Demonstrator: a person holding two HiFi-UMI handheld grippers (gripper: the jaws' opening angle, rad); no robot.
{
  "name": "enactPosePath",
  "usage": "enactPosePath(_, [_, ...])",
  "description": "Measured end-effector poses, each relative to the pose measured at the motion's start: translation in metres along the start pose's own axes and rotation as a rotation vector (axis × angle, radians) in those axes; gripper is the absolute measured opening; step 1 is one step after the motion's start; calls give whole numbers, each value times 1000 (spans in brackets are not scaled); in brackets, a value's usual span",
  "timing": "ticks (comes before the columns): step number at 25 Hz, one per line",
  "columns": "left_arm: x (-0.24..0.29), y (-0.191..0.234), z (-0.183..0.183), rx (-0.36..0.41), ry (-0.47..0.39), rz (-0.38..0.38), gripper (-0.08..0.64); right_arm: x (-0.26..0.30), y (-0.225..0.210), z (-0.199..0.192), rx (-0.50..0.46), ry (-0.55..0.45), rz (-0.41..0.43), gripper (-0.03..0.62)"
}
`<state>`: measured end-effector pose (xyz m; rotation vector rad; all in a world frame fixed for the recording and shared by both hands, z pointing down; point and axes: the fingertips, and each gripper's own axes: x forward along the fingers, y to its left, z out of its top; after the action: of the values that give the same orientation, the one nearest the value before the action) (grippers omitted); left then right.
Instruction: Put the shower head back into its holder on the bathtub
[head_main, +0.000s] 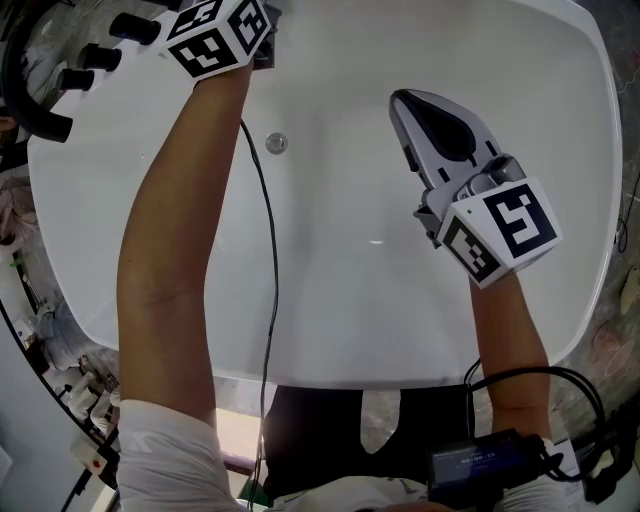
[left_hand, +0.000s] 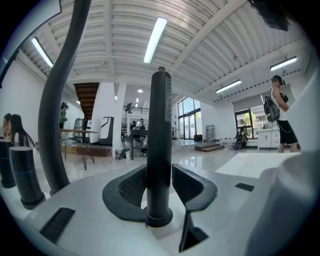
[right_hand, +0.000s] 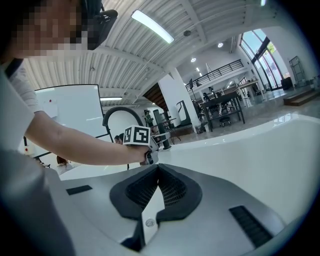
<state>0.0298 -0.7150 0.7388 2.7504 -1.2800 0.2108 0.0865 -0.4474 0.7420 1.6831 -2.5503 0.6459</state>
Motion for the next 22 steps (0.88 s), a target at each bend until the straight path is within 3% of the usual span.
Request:
enactPosePath(5, [-17, 2, -4, 14, -15, 3, 239, -6, 3, -10, 8, 12, -9, 11])
enactPosePath(14, [-58, -16, 21, 22, -39, 1, 242, -34, 15, -13, 49, 28, -22, 11])
enactPosePath(22, [-137, -43, 16, -41, 33, 40, 241, -92, 35, -17, 97, 106, -36, 11])
